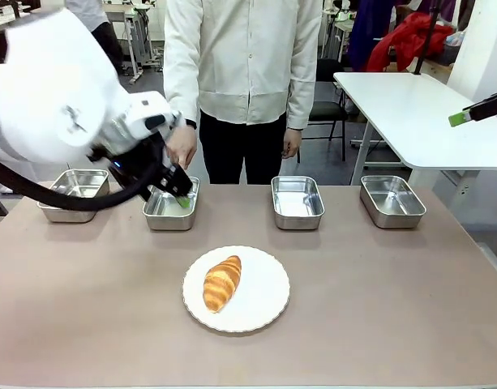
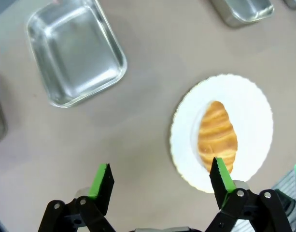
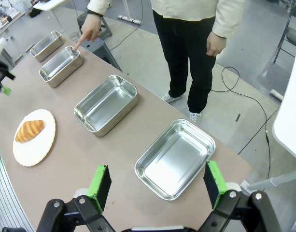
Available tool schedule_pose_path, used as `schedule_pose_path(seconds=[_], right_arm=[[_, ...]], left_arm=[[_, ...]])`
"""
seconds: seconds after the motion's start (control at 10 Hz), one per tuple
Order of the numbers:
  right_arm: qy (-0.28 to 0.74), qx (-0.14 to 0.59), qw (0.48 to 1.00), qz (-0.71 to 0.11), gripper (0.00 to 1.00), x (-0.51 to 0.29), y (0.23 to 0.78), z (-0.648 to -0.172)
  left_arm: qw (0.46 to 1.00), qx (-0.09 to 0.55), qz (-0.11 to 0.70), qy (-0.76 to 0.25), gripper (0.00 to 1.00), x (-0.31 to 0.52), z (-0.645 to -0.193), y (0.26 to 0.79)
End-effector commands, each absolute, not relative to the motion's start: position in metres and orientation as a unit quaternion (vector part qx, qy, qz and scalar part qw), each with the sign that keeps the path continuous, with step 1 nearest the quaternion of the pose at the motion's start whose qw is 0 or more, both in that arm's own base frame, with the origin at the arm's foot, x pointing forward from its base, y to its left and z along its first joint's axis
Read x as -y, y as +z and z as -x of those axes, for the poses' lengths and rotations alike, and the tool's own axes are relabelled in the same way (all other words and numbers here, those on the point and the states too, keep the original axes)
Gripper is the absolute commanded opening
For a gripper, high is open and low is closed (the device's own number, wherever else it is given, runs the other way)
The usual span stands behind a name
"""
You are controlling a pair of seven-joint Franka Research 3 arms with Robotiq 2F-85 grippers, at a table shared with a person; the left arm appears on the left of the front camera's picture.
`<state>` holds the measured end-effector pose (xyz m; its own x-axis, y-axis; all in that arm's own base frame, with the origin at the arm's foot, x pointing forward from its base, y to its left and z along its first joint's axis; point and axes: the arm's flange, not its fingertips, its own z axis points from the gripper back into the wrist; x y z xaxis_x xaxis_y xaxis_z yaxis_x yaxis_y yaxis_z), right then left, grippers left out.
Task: Place the bread in the container.
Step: Place the Butter Roll into the Airtight Container indicated by the human.
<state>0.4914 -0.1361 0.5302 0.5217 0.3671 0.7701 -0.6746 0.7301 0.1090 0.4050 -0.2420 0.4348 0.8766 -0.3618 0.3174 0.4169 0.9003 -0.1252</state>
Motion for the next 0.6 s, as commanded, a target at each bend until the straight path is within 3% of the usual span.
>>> schedule_pose_path(seconds=[0.0,0.5], right_arm=[[0.307,0.383,0.847,-0.204,1.0,0.136,0.531,-0.491],[0.307,0.383,0.847,-0.204,1.0,0.136,0.531,-0.491]], left_arm=[[0.975,0.119,0.08,-0.172,1.0,0.269,-0.41,0.413],[0.978,0.03,0.111,-0.176,1.0,0.316,-0.391,0.379]])
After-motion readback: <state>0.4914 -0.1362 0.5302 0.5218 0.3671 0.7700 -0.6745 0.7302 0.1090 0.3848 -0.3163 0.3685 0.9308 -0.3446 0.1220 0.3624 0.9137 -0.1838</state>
